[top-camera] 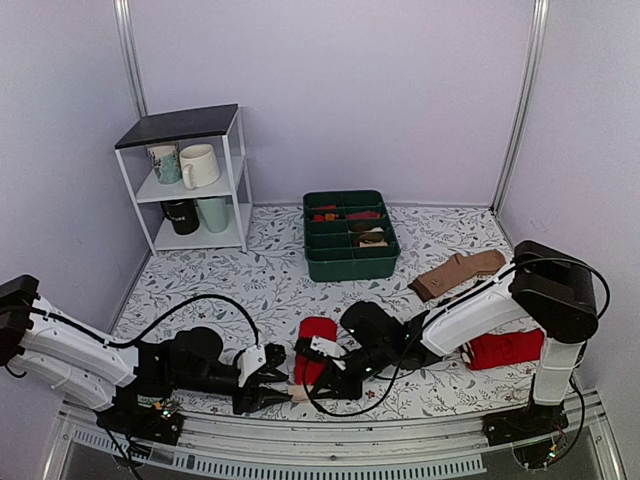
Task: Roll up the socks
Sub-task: Roll a pair of socks at the center of the board.
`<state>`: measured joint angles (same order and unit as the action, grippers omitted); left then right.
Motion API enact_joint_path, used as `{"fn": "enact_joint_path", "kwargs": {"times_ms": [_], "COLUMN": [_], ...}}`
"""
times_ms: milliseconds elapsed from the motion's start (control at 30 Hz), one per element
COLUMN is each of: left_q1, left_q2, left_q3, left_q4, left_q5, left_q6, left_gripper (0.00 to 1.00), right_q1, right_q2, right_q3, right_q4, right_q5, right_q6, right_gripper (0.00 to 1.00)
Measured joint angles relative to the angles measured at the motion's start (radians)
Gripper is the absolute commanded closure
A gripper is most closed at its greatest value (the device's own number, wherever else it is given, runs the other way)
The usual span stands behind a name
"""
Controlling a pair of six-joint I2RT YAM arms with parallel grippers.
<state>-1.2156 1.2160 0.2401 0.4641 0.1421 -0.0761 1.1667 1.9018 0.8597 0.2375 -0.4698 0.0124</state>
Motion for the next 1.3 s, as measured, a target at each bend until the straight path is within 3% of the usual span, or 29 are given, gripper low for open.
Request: {"fn": "enact_joint_path", "kwargs": {"times_ms": [333, 500, 733, 1133, 1200, 1300], "left_q1": [-0.032, -0.042, -0.048, -0.061, -0.061, -0.061], "left_q2": [0.159, 0.271, 0.314, 0.314, 0.314, 0.317], "left_q3": [0.030, 0.082, 0.105, 0.105, 0.106, 0.110], "left_q4": [0.076, 0.080, 0.071, 0.071, 0.071, 0.068], "left_q5": [-0.085, -0.085, -0.084, -0.076, -0.072, -0.069], "left_q6": [0.090, 0.117, 0.117, 0.083, 0.083, 0.076], "left_gripper": [0.54, 0.54, 0.56, 1.00, 1.00, 1.00], "right_q1": [-0.070, -0.076, -0.079, -0.087, -0.089, -0.089], "right_q2": [0.079, 0.091, 0.096, 0.105, 0.106, 0.103], "right_q3": [0.103, 0.114, 0.115, 0.115, 0.115, 0.115], "right_q4": [-0.130, -0.140, -0.142, -0.144, -0.145, -0.147], "right_q5": [-0.211, -0.245, -0.268, -0.305, -0.309, -0.308], "right_q6": [0.079, 0.092, 0.101, 0.104, 0.105, 0.107], "right_gripper": [0.91, 0.91, 0.91, 0.90, 0.89, 0.77]}}
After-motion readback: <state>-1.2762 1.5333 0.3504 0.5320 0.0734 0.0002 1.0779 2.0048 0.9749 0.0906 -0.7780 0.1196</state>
